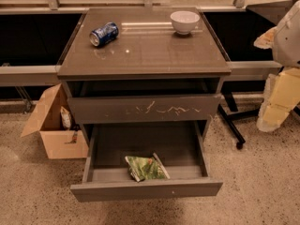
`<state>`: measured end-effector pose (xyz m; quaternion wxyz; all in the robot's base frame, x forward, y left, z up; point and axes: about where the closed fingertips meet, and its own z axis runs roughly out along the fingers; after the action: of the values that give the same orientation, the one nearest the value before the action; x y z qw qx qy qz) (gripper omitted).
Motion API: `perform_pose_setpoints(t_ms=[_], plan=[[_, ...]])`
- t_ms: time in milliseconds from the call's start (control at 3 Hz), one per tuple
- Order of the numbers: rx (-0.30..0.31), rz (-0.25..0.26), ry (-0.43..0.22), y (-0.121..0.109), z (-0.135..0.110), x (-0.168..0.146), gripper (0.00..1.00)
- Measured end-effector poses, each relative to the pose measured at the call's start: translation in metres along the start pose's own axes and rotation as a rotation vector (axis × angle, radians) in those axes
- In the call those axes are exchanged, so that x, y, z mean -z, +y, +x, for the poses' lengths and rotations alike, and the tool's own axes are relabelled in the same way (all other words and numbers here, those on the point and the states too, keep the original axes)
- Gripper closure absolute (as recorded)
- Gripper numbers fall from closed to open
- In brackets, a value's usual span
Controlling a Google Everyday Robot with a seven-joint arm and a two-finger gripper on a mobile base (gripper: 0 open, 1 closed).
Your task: Pick green jalapeno chip bag from middle drawer and place on counter
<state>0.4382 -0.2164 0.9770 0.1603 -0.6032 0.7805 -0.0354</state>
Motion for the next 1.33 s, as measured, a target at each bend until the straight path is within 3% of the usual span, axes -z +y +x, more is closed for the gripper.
perform_pose_setpoints(t_ms=[333,1000,1333], plan=[[0.012,-0.006,-0.018,0.000,-0.002,-0.010,0.00],[0.072,-0.099,-0.152,0.012,-0.010,-0.092,0.00],[0.077,-0.176,-0.231,0.021,-0.026,-0.146,0.00]])
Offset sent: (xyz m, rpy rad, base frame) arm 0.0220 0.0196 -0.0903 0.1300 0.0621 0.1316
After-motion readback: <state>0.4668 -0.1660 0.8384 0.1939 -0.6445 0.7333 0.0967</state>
